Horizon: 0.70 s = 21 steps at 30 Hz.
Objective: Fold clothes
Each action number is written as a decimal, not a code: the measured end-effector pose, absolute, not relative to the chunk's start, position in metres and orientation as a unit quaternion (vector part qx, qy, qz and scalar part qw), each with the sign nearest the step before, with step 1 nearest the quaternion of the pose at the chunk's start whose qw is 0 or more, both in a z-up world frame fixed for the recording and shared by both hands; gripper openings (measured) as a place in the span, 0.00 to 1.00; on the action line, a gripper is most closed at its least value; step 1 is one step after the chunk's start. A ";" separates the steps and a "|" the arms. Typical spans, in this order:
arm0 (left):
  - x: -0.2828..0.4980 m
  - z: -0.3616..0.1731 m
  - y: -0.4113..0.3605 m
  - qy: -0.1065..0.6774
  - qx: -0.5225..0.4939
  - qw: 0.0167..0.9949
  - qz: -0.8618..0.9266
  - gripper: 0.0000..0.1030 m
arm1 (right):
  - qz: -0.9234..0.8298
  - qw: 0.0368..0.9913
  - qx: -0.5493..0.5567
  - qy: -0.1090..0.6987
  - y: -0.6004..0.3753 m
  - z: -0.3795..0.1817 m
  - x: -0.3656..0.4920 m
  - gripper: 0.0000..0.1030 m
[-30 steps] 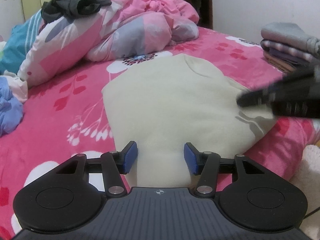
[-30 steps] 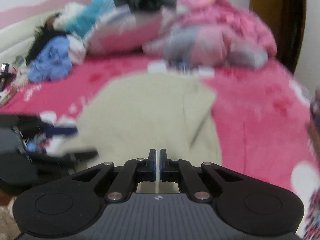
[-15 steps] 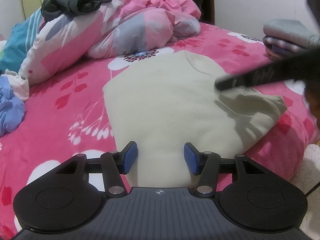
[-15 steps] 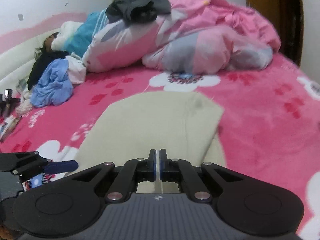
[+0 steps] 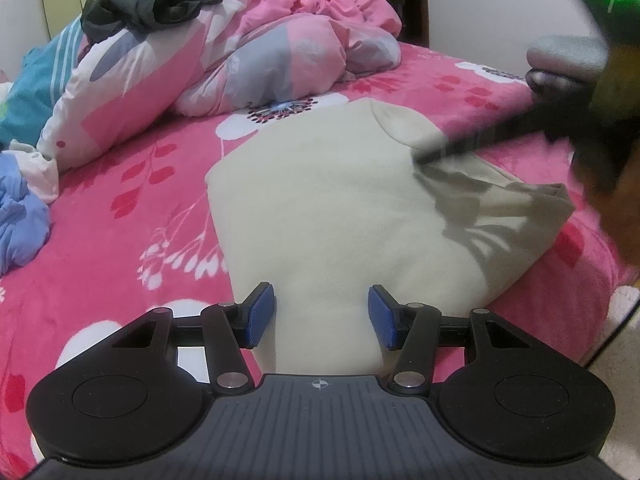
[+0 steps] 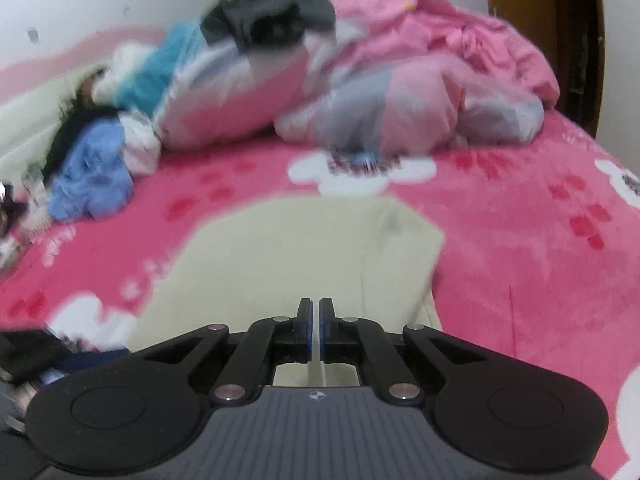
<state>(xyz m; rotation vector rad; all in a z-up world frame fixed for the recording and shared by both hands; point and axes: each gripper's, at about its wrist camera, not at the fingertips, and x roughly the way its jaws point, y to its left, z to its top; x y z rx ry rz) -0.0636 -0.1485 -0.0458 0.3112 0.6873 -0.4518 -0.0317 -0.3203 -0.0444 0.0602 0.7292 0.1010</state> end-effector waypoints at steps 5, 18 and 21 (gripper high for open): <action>-0.065 -0.047 -0.150 0.328 0.158 0.906 -0.216 0.51 | 0.044 0.930 0.003 0.365 -0.317 -0.042 -0.034 0.01; -0.059 -0.031 -0.111 0.277 0.078 0.920 -0.266 0.50 | 0.042 0.941 0.050 0.333 -0.346 -0.068 0.001 0.00; -0.047 -0.012 -0.106 0.240 0.061 0.929 -0.274 0.50 | 0.044 0.934 0.085 0.344 -0.354 -0.064 0.003 0.00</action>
